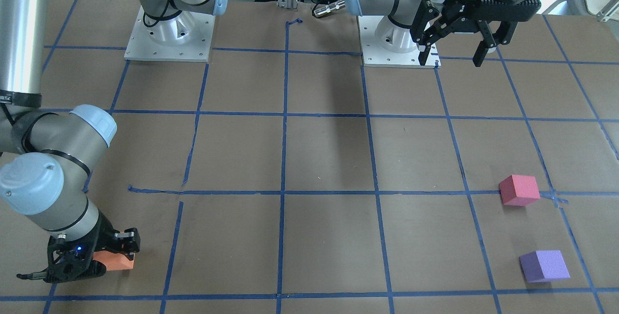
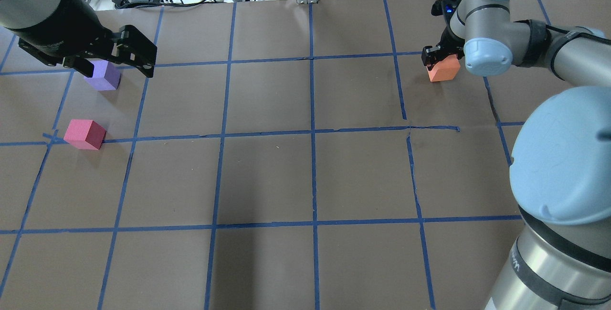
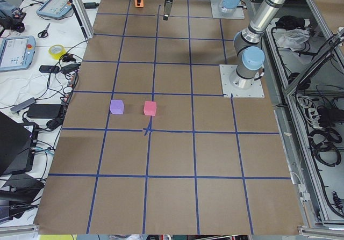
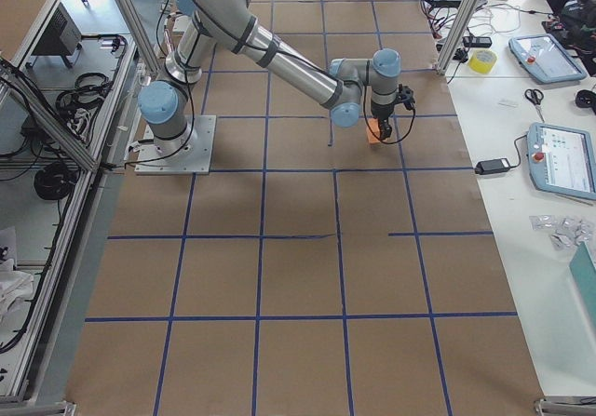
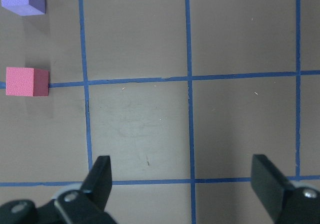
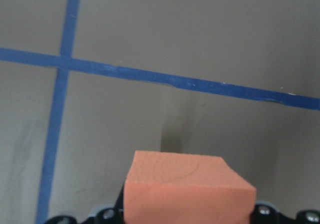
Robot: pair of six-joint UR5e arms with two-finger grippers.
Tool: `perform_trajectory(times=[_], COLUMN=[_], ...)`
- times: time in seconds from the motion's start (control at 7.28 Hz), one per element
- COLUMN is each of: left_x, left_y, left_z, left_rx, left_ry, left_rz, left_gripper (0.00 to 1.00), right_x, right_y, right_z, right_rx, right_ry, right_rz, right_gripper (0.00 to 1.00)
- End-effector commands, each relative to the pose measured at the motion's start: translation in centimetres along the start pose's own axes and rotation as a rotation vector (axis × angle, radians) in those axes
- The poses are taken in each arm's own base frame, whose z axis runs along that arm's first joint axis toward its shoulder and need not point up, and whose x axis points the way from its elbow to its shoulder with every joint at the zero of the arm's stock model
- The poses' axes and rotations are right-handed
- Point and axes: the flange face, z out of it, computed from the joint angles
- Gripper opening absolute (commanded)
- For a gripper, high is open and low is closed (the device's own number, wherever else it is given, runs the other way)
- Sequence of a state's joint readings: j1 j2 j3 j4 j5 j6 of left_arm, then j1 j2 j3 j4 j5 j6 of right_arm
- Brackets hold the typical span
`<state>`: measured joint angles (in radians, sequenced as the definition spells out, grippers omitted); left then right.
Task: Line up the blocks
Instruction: 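Carry the orange cube with the right gripper toward the table center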
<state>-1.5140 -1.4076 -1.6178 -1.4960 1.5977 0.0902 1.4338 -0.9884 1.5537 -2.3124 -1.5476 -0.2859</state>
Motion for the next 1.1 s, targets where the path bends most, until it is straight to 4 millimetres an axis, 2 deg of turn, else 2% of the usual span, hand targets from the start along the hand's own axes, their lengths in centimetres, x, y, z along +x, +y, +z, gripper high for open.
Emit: perform_trajectory(times=[0.0, 0.14, 0.27, 0.69, 0.82, 0.96], left_x=[-0.1, -0.2, -0.2, -0.2, -0.1, -0.1], left_y=[0.0, -0.1, 0.4, 0.5, 0.4, 0.2], left_z=[0.1, -0.2, -0.6, -0.6, -0.5, -0.2], left_rx=[0.001, 0.010, 0.013, 0.014, 0.012, 0.009], left_ry=[-0.015, -0.017, -0.019, -0.021, -0.017, -0.015], left_rz=[0.005, 0.006, 0.004, 0.004, 0.003, 0.005], left_gripper=[1.00, 1.00, 1.00, 1.00, 1.00, 1.00], right_x=[-10.9, -16.1, -19.8, -30.5, -33.6, -35.1], right_y=[-1.8, -2.3, -2.6, -2.8, -3.2, -3.2], right_z=[-4.9, -5.9, -6.2, -3.2, -2.2, -0.6], right_rx=[0.026, 0.035, 0.041, 0.026, 0.029, 0.017], right_ry=[-0.018, -0.036, -0.046, -0.073, -0.086, -0.084], right_rz=[0.112, 0.183, 0.207, 0.283, 0.327, 0.315], right_gripper=[0.00, 0.00, 0.00, 0.00, 0.00, 0.00])
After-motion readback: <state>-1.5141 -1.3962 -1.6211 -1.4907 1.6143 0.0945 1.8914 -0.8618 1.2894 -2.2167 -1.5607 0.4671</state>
